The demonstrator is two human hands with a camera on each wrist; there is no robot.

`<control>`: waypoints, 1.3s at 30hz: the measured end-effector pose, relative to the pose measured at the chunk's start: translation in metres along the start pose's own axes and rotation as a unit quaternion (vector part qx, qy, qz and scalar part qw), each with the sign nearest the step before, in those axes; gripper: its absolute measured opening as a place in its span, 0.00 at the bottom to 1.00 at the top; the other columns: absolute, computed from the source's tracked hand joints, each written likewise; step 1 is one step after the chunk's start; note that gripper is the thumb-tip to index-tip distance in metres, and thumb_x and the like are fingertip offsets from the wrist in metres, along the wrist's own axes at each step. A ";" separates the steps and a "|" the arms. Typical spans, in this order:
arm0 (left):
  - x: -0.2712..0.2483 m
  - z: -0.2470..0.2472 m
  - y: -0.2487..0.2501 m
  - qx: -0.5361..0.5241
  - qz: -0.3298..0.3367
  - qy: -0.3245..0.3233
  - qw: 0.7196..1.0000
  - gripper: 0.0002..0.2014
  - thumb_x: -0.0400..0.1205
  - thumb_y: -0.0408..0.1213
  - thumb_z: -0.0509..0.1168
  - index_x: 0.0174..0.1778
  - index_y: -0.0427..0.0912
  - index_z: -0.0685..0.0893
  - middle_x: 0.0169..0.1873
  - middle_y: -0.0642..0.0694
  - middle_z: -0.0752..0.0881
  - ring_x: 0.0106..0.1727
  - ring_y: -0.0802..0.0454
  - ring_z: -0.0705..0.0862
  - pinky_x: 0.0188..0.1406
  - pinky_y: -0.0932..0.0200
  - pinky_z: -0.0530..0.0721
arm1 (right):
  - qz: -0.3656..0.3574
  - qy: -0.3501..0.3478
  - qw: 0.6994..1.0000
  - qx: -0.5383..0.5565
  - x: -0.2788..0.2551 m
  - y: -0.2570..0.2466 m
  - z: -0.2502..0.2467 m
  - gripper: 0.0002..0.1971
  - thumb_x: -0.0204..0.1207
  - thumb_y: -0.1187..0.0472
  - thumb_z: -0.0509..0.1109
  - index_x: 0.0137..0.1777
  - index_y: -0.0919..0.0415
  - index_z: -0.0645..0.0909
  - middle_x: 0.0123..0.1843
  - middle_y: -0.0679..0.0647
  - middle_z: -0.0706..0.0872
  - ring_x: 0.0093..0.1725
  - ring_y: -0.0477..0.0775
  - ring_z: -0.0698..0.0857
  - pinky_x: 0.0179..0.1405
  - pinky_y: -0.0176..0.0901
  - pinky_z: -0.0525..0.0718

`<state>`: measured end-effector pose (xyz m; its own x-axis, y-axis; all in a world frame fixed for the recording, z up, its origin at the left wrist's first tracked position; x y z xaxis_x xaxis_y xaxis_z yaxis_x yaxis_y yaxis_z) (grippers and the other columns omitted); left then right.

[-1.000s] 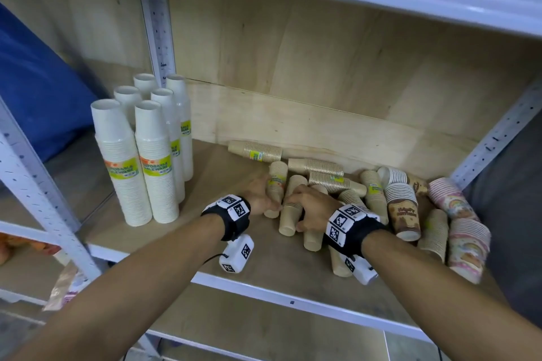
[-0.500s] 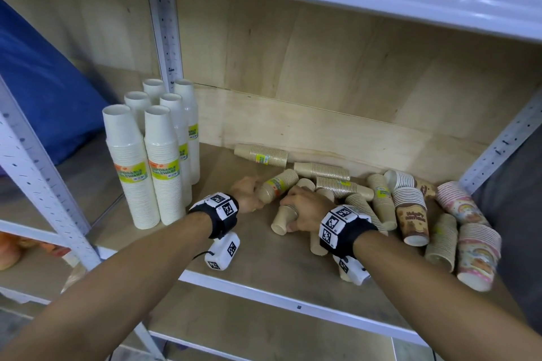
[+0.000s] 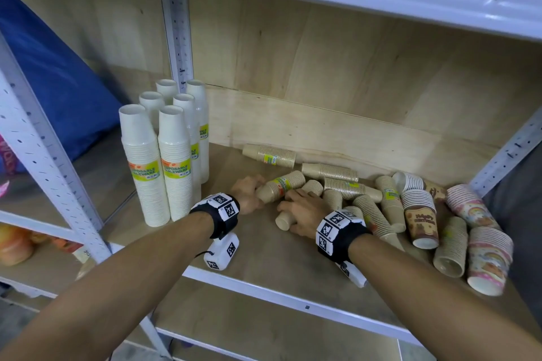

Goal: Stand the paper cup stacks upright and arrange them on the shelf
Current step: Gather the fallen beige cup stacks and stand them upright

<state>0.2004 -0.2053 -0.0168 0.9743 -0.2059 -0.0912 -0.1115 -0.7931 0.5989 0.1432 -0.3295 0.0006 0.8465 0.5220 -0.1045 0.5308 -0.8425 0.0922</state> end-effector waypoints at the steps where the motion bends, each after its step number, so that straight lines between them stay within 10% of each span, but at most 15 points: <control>1: -0.001 -0.005 0.001 0.001 0.002 0.007 1.000 0.27 0.75 0.36 0.74 0.71 0.48 0.78 0.62 0.48 0.84 0.62 0.47 0.83 0.52 0.59 0.79 | -0.001 0.005 1.000 0.009 0.000 0.000 -0.003 0.21 0.74 0.53 0.70 0.68 0.50 0.77 0.66 0.51 0.74 0.67 0.55 0.73 0.62 0.50 0.71; 7: -0.005 -0.041 0.018 -0.022 0.027 0.064 0.997 0.26 0.78 0.36 0.72 0.74 0.45 0.78 0.67 0.48 0.83 0.67 0.48 0.81 0.64 0.58 0.78 | 0.017 0.071 0.995 0.060 0.005 0.008 -0.043 0.21 0.73 0.55 0.69 0.66 0.57 0.74 0.66 0.54 0.78 0.64 0.57 0.79 0.54 0.47 0.76; 15: -0.009 -0.093 0.055 -0.042 0.067 0.127 0.989 0.16 0.79 0.26 0.68 0.63 0.39 0.82 0.38 0.54 0.79 0.42 0.56 0.77 0.31 0.80 0.73 | 0.105 0.157 0.966 0.174 0.006 0.032 -0.094 0.20 0.73 0.56 0.69 0.63 0.58 0.71 0.54 0.58 0.85 0.49 0.63 0.85 0.40 0.46 0.81; 18: -0.012 -0.110 0.069 -0.017 0.082 0.145 0.986 0.18 0.78 0.29 0.71 0.64 0.41 0.84 0.46 0.53 0.80 0.48 0.57 0.78 0.50 0.67 0.79 | 0.131 0.160 0.956 0.208 0.006 0.037 -0.102 0.22 0.72 0.59 0.69 0.66 0.57 0.71 0.56 0.60 0.85 0.52 0.63 0.84 0.44 0.46 0.81; 22: -0.009 -0.112 0.073 -0.035 0.074 0.106 0.991 0.12 0.78 0.28 0.71 0.58 0.40 0.85 0.45 0.49 0.81 0.44 0.56 0.80 0.36 0.78 0.75 | 0.150 0.172 0.938 0.260 0.006 0.040 -0.108 0.23 0.72 0.59 0.70 0.67 0.57 0.72 0.60 0.59 0.84 0.58 0.63 0.83 0.50 0.46 0.83; 39: -0.013 -0.094 0.079 0.022 0.052 0.073 0.996 0.19 0.79 0.42 0.71 0.67 0.46 0.84 0.66 0.43 0.83 0.67 0.45 0.80 0.60 0.61 0.77 | 0.196 0.173 0.921 0.288 0.009 0.051 -0.097 0.26 0.73 0.50 0.72 0.71 0.55 0.75 0.65 0.56 0.83 0.62 0.59 0.83 0.53 0.43 0.80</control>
<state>0.1973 -0.2115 0.1068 0.9748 -0.2054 0.0874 -0.2185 -0.7969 0.5632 0.1818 -0.3554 0.1006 0.9837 0.0888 0.1561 0.1559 -0.8540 -0.4963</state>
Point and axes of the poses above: each hand's wrist, its own x-axis towards the middle knuckle, its own z-axis out of the palm, y = z × x, the point moved 9 cm from there along x, towards the middle knuckle
